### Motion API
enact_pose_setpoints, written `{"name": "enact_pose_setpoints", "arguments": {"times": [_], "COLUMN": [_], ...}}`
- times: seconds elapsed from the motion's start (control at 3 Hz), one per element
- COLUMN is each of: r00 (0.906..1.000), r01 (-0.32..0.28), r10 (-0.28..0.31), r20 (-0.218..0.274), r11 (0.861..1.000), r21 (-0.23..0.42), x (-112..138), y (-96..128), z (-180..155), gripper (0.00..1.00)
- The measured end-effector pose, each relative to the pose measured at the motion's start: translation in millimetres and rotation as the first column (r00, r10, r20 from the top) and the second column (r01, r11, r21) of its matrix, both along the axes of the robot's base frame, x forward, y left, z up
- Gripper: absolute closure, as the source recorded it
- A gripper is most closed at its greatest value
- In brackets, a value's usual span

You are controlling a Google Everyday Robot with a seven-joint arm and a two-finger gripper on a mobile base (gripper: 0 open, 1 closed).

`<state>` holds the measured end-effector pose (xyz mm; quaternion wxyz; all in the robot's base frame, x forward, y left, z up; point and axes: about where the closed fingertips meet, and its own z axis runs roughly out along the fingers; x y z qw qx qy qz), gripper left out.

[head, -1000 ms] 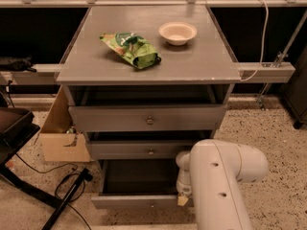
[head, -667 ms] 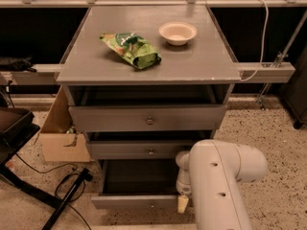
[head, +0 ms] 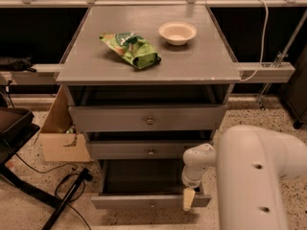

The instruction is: Open bottom drawer

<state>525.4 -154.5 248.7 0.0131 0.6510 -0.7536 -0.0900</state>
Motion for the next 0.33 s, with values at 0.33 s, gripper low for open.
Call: {"name": "enact_pose_setpoints", "arguments": {"times": [0.33], "r00": [0.9816], "r01": [0.031], "r10": [-0.034], "r20": [0.188], "r11": [0.999], "r21": [0.02], "x": [11.4], "y": [-0.7], "z": [67.0], "gripper": [0.0]}}
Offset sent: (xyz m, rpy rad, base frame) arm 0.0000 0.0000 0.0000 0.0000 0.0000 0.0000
